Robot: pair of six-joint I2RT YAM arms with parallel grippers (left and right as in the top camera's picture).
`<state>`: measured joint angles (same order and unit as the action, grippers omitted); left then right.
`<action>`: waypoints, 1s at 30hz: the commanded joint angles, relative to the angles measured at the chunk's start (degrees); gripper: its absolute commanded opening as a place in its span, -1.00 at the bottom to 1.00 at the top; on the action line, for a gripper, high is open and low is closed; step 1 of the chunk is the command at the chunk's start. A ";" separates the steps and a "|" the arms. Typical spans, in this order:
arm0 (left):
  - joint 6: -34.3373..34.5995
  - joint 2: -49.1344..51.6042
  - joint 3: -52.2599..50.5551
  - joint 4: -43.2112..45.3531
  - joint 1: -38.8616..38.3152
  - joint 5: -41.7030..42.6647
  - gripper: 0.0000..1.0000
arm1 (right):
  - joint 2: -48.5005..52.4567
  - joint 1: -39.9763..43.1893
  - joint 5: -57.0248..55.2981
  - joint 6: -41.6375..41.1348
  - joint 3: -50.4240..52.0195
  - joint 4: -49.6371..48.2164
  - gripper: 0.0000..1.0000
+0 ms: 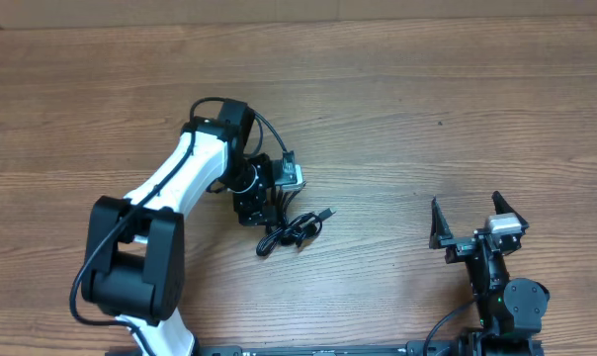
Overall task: Untangle cables
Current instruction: 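Move the left gripper over the black cable bundle and lower it, then close the left gripper on the cable knot and lift it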
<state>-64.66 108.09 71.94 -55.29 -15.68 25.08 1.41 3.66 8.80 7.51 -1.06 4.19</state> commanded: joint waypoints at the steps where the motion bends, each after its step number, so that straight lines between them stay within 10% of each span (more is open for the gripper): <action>1: -1.01 2.19 -0.70 0.13 -0.15 1.99 0.72 | -0.04 0.07 0.28 0.07 0.61 -0.20 1.00; 15: -1.57 6.43 -1.16 -0.15 -0.15 3.37 0.57 | -0.04 0.07 0.28 0.07 0.61 -0.20 1.00; 26: -1.60 6.97 -1.18 0.76 -0.15 3.52 -0.87 | -0.04 0.07 0.28 0.07 0.61 -0.20 1.00; 30: -1.38 6.95 -1.16 0.66 -0.15 3.80 -0.92 | -0.04 0.07 0.28 0.07 0.61 -0.20 1.00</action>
<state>-66.02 113.91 71.48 -54.70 -15.66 28.38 1.41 3.66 8.80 7.53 -1.06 4.19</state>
